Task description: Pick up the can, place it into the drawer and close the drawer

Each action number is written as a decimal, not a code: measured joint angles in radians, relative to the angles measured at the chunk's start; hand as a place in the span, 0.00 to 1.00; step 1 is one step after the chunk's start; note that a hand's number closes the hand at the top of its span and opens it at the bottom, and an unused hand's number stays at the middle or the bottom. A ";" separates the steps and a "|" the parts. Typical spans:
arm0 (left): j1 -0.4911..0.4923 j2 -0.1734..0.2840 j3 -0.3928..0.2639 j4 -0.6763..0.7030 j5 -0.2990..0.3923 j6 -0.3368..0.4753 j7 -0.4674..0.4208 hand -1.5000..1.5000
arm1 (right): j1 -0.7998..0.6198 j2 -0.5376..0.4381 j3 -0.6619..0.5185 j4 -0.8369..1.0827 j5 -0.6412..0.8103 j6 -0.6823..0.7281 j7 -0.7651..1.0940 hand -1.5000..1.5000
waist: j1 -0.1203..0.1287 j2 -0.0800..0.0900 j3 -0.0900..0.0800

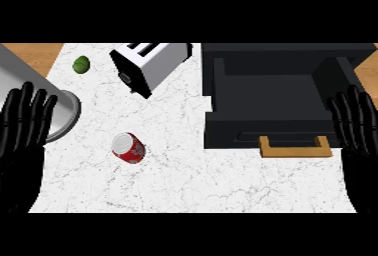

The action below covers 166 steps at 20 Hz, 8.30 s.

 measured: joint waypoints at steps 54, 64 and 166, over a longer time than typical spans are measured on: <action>-0.146 0.096 0.045 0.576 0.138 -0.648 -0.062 0.00 | 0.225 0.037 -0.207 0.027 -0.086 0.155 0.030 0.00 | -0.005 0.002 -0.017; -0.174 0.119 0.070 0.781 -0.006 -0.648 -0.274 0.00 | 0.204 0.038 -0.245 0.068 -0.092 0.188 -0.001 0.00 | -0.004 0.002 -0.018; -0.533 -0.099 -0.056 0.723 0.003 0.174 0.034 1.00 | 0.264 0.099 -0.310 -0.099 -0.148 0.223 0.079 0.00 | -0.005 -0.001 -0.017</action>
